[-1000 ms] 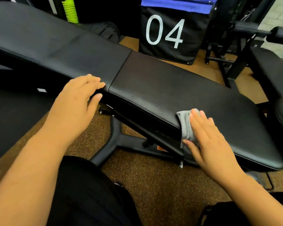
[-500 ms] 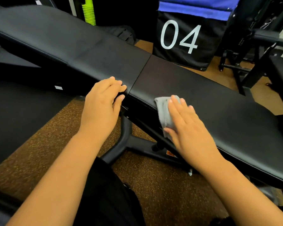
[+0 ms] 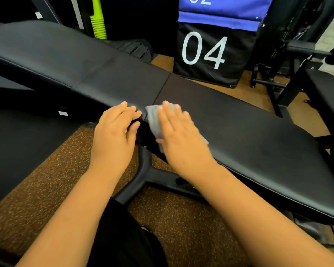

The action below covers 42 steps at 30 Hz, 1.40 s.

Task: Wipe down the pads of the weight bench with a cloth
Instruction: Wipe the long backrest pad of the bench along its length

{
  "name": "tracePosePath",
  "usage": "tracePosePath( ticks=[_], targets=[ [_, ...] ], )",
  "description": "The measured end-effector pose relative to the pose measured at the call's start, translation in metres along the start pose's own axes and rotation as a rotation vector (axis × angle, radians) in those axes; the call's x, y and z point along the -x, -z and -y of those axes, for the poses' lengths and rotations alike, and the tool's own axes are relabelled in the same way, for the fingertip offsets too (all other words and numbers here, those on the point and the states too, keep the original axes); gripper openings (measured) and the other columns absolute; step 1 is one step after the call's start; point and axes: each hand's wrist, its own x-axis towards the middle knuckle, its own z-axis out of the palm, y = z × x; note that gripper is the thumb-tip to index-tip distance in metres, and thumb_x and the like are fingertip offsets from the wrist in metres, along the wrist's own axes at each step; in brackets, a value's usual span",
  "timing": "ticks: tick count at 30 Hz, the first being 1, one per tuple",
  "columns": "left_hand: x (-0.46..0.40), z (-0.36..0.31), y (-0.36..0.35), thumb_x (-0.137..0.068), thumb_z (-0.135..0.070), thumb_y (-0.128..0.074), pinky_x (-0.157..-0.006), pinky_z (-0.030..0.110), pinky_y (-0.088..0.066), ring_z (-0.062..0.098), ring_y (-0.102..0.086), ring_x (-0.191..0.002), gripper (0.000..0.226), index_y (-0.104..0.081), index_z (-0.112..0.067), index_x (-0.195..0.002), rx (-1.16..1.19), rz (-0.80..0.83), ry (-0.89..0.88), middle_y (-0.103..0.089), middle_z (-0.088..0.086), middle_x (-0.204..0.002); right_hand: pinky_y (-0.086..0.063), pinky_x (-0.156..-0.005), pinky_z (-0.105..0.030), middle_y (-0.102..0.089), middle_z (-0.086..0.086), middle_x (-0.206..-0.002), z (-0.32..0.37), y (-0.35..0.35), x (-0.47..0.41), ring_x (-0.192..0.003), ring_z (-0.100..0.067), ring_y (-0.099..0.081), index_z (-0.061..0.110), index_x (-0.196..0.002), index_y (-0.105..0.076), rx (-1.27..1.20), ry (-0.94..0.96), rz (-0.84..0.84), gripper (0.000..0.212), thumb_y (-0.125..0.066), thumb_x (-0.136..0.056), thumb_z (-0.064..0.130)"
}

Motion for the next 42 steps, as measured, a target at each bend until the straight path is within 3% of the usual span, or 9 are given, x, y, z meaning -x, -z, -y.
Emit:
tracePosePath(
  ticks=[4, 9, 13, 18, 24, 30, 35, 38, 42],
  targets=[
    [0.000, -0.001, 0.000, -0.091, -0.010, -0.064, -0.105, 0.023, -0.032, 0.023, -0.051, -0.125, 0.024, -0.067, -0.008, -0.114, 0.017, -0.006, 0.021, -0.064, 0.007, -0.121, -0.012, -0.119, -0.044, -0.015, -0.015, -0.160, 0.004, -0.001, -0.004, -0.148, -0.034, -0.013, 0.006, -0.153, -0.013, -0.061, 0.009, 0.001, 0.070, -0.050, -0.096, 0.026],
    [0.002, -0.004, -0.002, -0.093, -0.011, -0.063, -0.107, 0.020, -0.028, 0.021, -0.048, -0.129, 0.022, -0.067, -0.009, -0.114, 0.056, -0.019, 0.059, -0.062, 0.005, -0.123, -0.017, -0.119, -0.043, -0.017, -0.013, -0.159, -0.033, 0.006, 0.066, -0.147, -0.033, -0.017, 0.005, -0.152, -0.017, 0.001, -0.083, 0.036, 0.073, -0.056, -0.092, 0.024],
    [0.002, -0.004, -0.002, -0.092, -0.009, -0.063, -0.106, 0.007, -0.021, 0.022, -0.049, -0.128, 0.022, -0.067, -0.008, -0.114, 0.065, -0.029, 0.054, -0.062, 0.006, -0.122, -0.023, -0.116, -0.048, -0.024, -0.016, -0.157, -0.054, 0.009, 0.111, -0.145, -0.035, -0.024, 0.004, -0.149, -0.023, -0.010, -0.206, 0.049, 0.075, -0.063, -0.089, 0.021],
    [0.002, -0.006, -0.001, -0.092, -0.009, -0.063, -0.105, 0.003, -0.019, 0.023, -0.048, -0.128, 0.022, -0.067, -0.008, -0.114, 0.068, -0.013, 0.064, -0.062, 0.007, -0.123, -0.025, -0.116, -0.049, -0.025, -0.021, -0.155, -0.028, 0.007, 0.067, -0.141, -0.042, -0.025, -0.002, -0.148, -0.020, 0.087, -0.199, 0.053, 0.072, -0.054, -0.091, 0.026],
    [-0.001, -0.005, -0.001, -0.089, -0.006, -0.066, -0.104, 0.013, -0.023, 0.025, -0.051, -0.126, 0.023, -0.067, -0.008, -0.112, 0.019, 0.007, 0.050, -0.064, 0.008, -0.121, -0.023, -0.117, -0.048, -0.023, -0.022, -0.156, 0.010, -0.002, -0.005, -0.143, -0.041, -0.022, -0.002, -0.150, -0.021, 0.013, -0.047, -0.014, 0.069, -0.054, -0.093, 0.021],
    [0.000, -0.008, -0.004, -0.090, -0.005, -0.064, -0.105, 0.005, -0.020, 0.024, -0.048, -0.127, 0.023, -0.067, -0.007, -0.113, 0.057, -0.018, 0.089, -0.062, 0.008, -0.122, -0.014, -0.118, -0.042, -0.021, -0.016, -0.158, -0.013, 0.005, 0.042, -0.146, -0.036, -0.019, 0.004, -0.151, -0.021, -0.057, -0.053, -0.011, 0.060, -0.037, -0.097, 0.025],
    [0.000, -0.009, -0.004, -0.092, -0.006, -0.063, -0.105, 0.002, -0.016, 0.023, -0.046, -0.129, 0.023, -0.066, -0.008, -0.114, 0.061, -0.015, 0.095, -0.061, 0.007, -0.123, -0.018, -0.117, -0.046, -0.020, -0.016, -0.159, -0.036, 0.010, 0.092, -0.147, -0.034, -0.017, 0.004, -0.151, -0.022, -0.036, -0.115, 0.037, 0.059, -0.030, -0.098, 0.029],
    [0.001, -0.011, -0.005, -0.091, -0.004, -0.062, -0.105, 0.002, -0.016, 0.024, -0.047, -0.128, 0.023, -0.066, -0.006, -0.113, 0.065, -0.016, 0.094, -0.061, 0.008, -0.123, -0.021, -0.117, -0.046, -0.027, -0.020, -0.155, -0.029, 0.009, 0.068, -0.143, -0.039, -0.025, 0.000, -0.148, -0.025, 0.011, -0.154, 0.036, 0.060, -0.029, -0.096, 0.028],
    [0.001, -0.011, -0.004, -0.091, -0.004, -0.063, -0.104, 0.003, -0.017, 0.025, -0.047, -0.128, 0.023, -0.066, -0.007, -0.113, 0.044, -0.001, 0.092, -0.061, 0.009, -0.123, -0.020, -0.118, -0.046, -0.022, -0.019, -0.156, -0.006, 0.003, 0.014, -0.144, -0.039, -0.020, 0.001, -0.150, -0.018, 0.012, -0.116, 0.048, 0.063, -0.038, -0.098, 0.030]
  ],
)
